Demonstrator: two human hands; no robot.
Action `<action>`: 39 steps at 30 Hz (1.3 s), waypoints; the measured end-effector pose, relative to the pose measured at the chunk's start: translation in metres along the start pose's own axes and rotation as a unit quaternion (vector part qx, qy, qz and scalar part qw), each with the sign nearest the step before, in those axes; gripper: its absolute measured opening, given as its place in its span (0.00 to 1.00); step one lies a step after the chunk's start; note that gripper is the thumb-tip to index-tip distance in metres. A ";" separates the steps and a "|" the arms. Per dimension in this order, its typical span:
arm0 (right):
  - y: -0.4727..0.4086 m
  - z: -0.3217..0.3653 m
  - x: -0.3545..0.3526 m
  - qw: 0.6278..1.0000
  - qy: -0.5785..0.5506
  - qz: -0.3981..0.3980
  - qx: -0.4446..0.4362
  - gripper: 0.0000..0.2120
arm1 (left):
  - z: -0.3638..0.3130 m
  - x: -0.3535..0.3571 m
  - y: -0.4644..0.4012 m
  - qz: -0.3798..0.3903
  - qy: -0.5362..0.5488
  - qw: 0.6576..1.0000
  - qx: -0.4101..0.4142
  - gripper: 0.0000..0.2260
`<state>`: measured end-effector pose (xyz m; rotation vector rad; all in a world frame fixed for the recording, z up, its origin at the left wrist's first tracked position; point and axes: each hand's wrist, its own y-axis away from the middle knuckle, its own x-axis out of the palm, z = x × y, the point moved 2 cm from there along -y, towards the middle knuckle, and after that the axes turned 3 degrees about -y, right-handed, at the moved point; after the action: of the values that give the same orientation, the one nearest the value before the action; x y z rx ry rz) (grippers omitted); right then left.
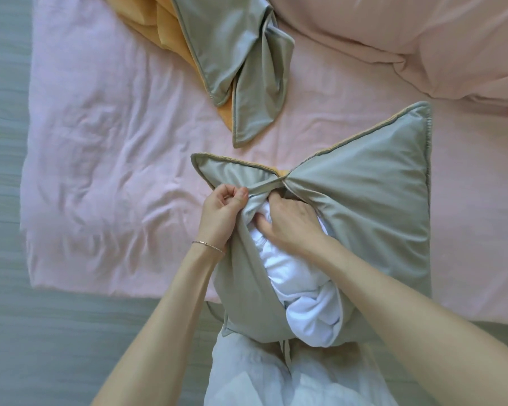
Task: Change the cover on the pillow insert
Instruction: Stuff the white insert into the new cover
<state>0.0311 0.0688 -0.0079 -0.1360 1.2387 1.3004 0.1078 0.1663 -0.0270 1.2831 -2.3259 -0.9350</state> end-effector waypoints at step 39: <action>-0.007 -0.044 -0.058 0.965 -0.200 -0.167 0.009 0.18 | -0.019 0.021 0.051 -0.052 -0.178 0.966 0.179 0.08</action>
<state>0.0231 -0.0005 0.0130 -0.0612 0.8372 0.9632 0.0747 0.1607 0.0212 1.4896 -2.8321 -0.8618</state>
